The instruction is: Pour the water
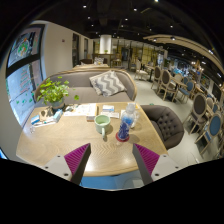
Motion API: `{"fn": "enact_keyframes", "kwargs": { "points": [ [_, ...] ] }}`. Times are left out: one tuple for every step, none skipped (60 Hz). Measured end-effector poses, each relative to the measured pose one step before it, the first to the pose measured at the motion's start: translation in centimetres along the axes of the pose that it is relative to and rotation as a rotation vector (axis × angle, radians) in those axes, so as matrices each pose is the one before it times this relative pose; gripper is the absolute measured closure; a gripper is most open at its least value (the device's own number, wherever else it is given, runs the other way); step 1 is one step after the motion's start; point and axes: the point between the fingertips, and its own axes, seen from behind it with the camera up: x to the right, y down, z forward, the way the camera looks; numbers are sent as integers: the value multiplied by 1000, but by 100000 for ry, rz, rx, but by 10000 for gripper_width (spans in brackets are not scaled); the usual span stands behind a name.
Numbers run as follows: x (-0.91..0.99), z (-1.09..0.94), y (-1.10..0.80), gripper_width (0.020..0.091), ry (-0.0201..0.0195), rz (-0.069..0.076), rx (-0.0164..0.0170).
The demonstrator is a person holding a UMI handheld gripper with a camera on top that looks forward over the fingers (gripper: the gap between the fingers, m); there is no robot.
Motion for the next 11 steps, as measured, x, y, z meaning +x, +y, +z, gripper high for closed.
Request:
{"fn": "enact_keyframes", "kwargs": {
  "points": [
    [39,-173,-81,245,68,92,-21],
    [40,-139,-66,248,-63,251,-92],
    [-57,108,26,247,-55,311,-50],
    [23,-214,-58,247,60,138,51],
    [57,-185,-63,246,259,-187,216],
    [81,-162,-118,246,395,-465,338],
    [83,-106,-98,245,518,-667,525],
    [70,-88,-119,245,496,-770,641],
    [28,-84,-132,246,292,-776,609],
    [54,-65,-47,248,227,-802,511],
    [26,-119,-81,249,-82,-572,149]
  ]
}}
